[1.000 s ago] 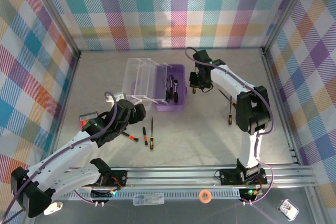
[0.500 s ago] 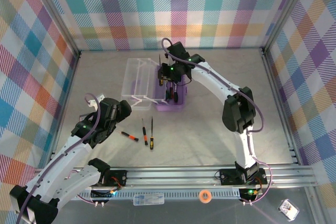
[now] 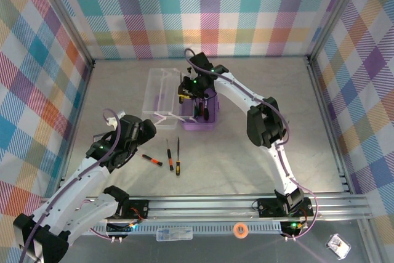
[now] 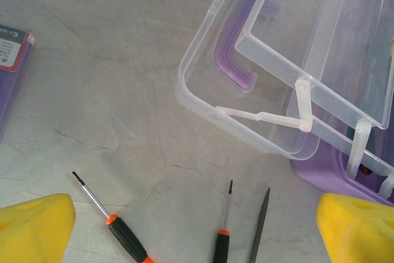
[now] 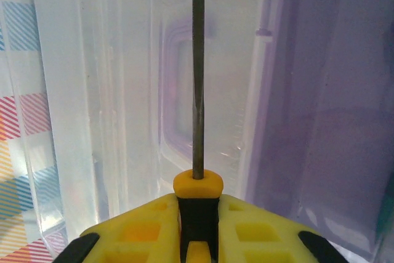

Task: Pack the tool kit

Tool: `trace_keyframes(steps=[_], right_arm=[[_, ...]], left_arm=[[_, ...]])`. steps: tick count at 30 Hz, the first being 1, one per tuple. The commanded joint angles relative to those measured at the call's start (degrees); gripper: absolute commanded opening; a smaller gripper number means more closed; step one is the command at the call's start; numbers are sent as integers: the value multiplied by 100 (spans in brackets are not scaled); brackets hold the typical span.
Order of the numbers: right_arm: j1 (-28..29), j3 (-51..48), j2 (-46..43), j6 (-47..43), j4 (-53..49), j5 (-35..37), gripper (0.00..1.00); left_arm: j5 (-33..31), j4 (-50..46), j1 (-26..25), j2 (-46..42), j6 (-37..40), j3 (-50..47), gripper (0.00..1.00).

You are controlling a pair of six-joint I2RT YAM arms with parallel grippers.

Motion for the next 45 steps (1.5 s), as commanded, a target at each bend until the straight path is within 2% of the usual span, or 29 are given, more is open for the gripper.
trace_keyframes(steps=[1, 8, 15, 22, 30, 39, 45], right_arm=[[67, 195, 76, 68, -180, -73, 19], [143, 338, 203, 51, -243, -41, 21], [169, 473, 355, 132, -190, -385, 25], [165, 491, 329, 150, -159, -509, 29], [169, 428, 66, 58, -212, -538, 30], [174, -345, -972, -264, -307, 593, 30], [183, -1590, -1978, -673, -334, 1602, 30]], left_arm=[[70, 95, 46, 22, 110, -25, 100], [168, 162, 46, 73, 144, -43, 100], [157, 141, 46, 30, 175, -56, 100], [210, 177, 46, 27, 155, -80, 100], [254, 168, 46, -2, 158, -100, 100], [495, 300, 46, 10, 171, -157, 100], [1079, 620, 50, 66, 348, -251, 100]])
